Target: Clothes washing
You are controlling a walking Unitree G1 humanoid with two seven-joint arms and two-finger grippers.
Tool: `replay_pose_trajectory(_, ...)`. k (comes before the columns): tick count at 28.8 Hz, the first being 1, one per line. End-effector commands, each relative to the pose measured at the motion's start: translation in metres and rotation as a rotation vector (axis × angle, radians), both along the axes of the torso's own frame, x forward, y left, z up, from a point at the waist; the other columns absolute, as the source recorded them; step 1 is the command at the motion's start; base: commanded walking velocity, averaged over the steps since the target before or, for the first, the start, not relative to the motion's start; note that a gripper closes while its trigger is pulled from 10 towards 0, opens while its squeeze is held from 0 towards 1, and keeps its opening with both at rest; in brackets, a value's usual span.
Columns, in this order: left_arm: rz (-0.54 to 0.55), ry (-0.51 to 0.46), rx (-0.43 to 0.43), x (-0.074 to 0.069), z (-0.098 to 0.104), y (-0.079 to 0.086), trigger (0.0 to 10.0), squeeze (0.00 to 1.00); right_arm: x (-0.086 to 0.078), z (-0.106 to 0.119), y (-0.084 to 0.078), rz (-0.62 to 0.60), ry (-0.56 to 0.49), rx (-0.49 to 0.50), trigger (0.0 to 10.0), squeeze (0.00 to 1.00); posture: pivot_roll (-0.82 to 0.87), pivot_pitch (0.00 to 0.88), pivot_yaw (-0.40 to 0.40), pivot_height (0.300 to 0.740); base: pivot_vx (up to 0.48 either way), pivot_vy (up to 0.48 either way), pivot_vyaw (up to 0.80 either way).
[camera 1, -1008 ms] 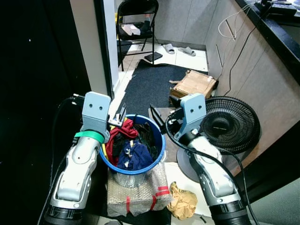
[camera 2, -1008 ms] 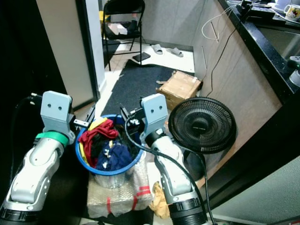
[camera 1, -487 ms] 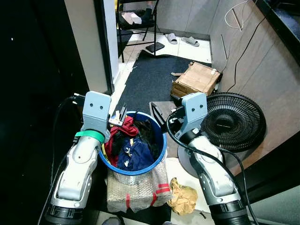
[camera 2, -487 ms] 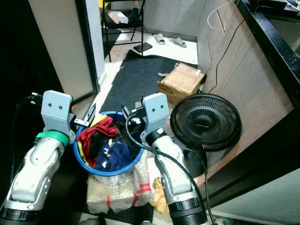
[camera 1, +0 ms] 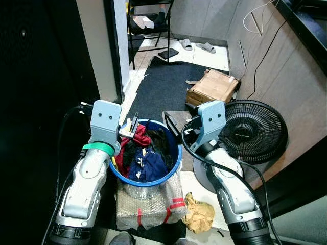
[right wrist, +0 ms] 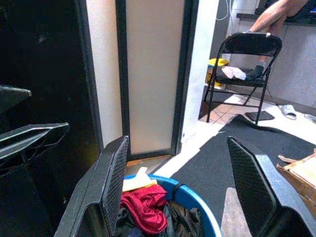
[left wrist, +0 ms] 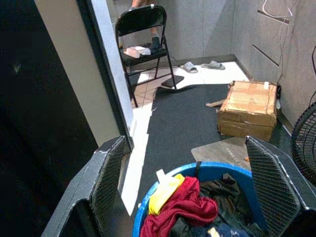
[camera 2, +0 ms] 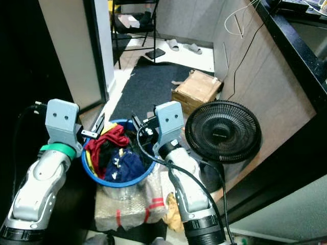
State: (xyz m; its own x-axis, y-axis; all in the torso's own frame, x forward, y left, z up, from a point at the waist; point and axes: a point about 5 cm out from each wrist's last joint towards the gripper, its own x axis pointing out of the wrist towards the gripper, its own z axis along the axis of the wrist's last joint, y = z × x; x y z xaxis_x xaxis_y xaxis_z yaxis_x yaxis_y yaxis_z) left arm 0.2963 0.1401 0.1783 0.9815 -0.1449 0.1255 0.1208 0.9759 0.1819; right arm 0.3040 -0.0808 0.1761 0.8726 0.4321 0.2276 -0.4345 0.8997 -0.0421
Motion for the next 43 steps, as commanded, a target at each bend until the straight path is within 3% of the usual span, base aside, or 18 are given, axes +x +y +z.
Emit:
replay_pose_trajectory(1,-0.001,0.027,-0.002,-0.0011,-0.0058,-0.001,10.0,0.0,0.0004,-0.0003,-0.0007,0.003,0.008,0.005,10.0,0.0,0.02,0.018,-0.012,0.64,0.0,0.0,0.0)
replay_pose_trajectory(21,0.005,0.029,-0.007,-0.0011,-0.0055,0.0002,10.0,0.0,-0.0002,-0.0004,0.0,0.006,0.011,0.006,10.0,0.0,0.02,0.028,-0.012,0.595,0.0,0.0,0.0)
replay_pose_trajectory(43,0.012,0.033,-0.013,-0.0026,-0.0049,0.0003,10.0,0.0,-0.0017,-0.0009,0.0014,0.014,0.016,0.01,10.0,0.0,0.02,0.038,-0.014,0.505,0.0,0.0,0.0)
